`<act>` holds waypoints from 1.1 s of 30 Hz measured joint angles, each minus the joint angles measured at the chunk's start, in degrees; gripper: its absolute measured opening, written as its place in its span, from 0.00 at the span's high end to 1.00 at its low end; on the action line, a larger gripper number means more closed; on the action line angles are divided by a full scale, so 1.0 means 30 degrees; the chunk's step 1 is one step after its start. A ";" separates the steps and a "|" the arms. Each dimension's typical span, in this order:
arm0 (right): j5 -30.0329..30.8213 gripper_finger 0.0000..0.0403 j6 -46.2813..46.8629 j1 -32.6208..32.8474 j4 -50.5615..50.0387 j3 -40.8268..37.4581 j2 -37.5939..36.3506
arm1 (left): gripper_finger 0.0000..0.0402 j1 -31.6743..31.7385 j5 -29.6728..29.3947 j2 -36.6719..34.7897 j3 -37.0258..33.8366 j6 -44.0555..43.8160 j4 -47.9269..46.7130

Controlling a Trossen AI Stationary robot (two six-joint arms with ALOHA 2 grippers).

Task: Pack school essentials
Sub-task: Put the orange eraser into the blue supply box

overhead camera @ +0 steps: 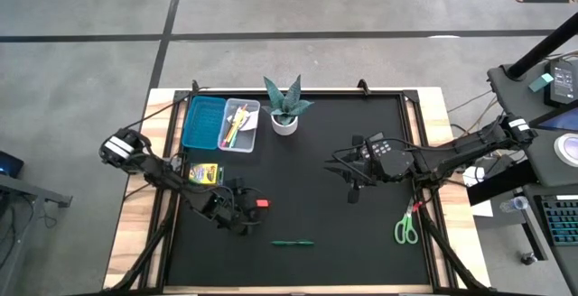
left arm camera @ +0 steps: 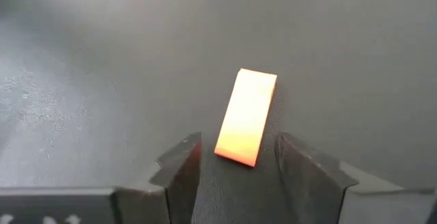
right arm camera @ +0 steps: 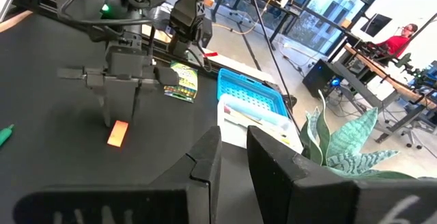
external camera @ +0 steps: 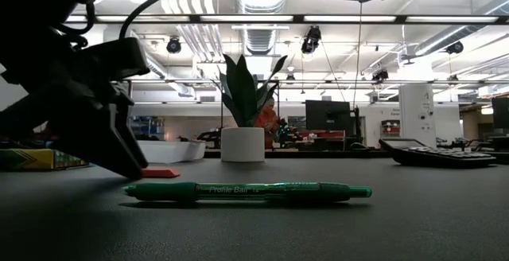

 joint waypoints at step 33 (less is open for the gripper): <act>0.0000 0.85 0.0087 0.0000 0.0000 0.0000 0.0000 | 1.00 0.0934 -0.1064 -0.1222 -0.0170 0.0183 0.0665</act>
